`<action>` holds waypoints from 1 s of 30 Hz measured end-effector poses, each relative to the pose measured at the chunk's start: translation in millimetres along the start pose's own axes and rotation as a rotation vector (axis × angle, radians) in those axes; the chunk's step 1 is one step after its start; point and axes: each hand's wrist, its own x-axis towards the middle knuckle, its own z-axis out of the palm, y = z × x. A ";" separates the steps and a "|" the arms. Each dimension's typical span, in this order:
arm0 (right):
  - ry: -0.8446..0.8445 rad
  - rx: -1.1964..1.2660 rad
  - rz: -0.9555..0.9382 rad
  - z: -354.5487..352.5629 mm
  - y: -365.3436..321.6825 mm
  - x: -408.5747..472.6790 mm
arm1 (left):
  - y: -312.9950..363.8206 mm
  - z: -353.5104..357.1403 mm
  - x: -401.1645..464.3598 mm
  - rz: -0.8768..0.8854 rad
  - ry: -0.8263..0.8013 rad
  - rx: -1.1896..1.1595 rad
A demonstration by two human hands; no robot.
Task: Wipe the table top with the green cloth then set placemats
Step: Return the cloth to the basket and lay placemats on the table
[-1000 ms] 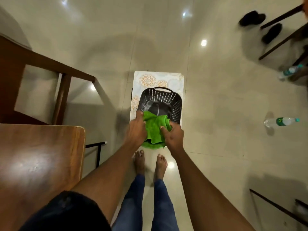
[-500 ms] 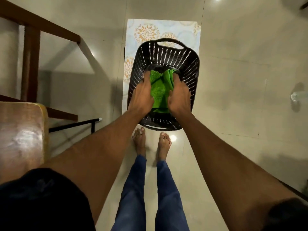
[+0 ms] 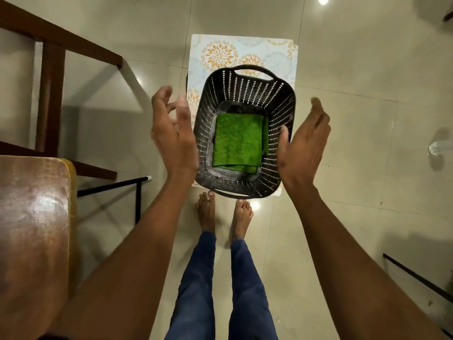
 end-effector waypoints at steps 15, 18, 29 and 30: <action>-0.150 0.269 0.155 36.1 24.5 -1.2 | -85.3 20.4 9.0 -0.591 -0.533 -0.007; -0.153 0.261 0.169 37.8 25.2 0.2 | -105.9 24.2 10.7 -0.691 -0.555 -0.101; -0.239 0.381 0.260 35.8 27.6 0.7 | -61.7 12.3 10.6 -0.879 -0.549 -0.402; -0.249 0.395 0.263 35.5 28.8 0.1 | -65.7 11.8 11.7 -0.869 -0.513 -0.383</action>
